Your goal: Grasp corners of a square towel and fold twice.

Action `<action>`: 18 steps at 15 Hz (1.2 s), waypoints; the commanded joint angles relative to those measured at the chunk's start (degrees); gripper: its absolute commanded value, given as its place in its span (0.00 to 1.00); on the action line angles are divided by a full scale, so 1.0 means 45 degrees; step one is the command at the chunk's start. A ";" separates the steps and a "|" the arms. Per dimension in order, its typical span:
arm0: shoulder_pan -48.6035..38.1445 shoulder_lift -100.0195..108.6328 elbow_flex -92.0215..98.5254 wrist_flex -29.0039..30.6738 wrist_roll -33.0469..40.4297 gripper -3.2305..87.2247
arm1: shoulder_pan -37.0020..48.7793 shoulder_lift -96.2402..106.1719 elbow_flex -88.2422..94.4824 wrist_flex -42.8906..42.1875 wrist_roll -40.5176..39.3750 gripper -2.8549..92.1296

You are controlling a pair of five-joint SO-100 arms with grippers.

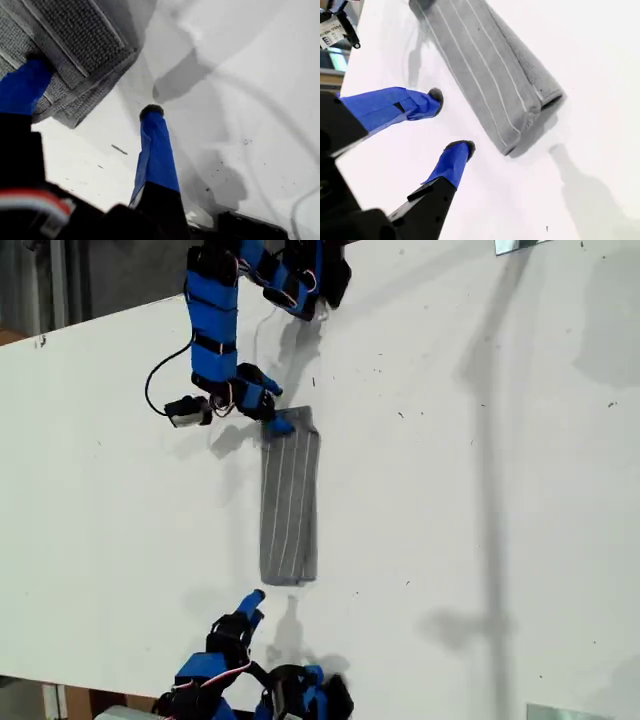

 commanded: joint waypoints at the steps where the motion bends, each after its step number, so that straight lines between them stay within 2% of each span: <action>1: 0.0273 0.1680 0.1113 -0.0430 -0.0566 0.19 | -0.0430 -0.1641 -0.1641 -0.0098 -0.0059 0.39; 3: 0.0645 0.3730 0.2930 -0.0801 -0.1289 0.19 | -0.0117 -0.1895 -0.1016 -0.0078 0.0195 0.08; 4: 0.0781 0.5000 0.4004 -0.0938 -0.1719 0.19 | 0.0195 -0.1016 0.0156 -0.0156 0.0430 0.03; 6: 0.1035 0.7168 0.5957 -0.1152 -0.2441 0.19 | 0.1074 0.3105 0.3926 -0.0273 0.1152 0.03; 7: 0.1309 0.7988 0.6797 -0.1445 -0.2773 0.19 | 0.0527 0.5937 0.5371 -0.0078 0.2227 0.03; 9: 0.1895 0.9121 0.8281 -0.2227 -0.3379 0.19 | -0.1426 0.8594 0.5527 0.1582 0.5020 0.03; 11: 0.2207 1.0352 0.9883 -0.2891 -0.3867 0.19 | -0.3242 1.2188 0.5312 0.2910 0.7090 0.03; 12: 0.2187 1.1270 1.0742 -0.3066 -0.3926 0.19 | -0.3496 1.3008 0.4844 0.3281 0.7246 0.03; 15: 0.1836 1.3789 1.2559 -0.3086 -0.4023 0.19 | -0.2871 1.1855 0.2813 0.3301 0.6836 0.03; 18: 0.1699 1.4023 1.3125 -0.3281 -0.3984 0.19 | -0.1895 0.8281 -0.1152 0.2402 0.4648 0.03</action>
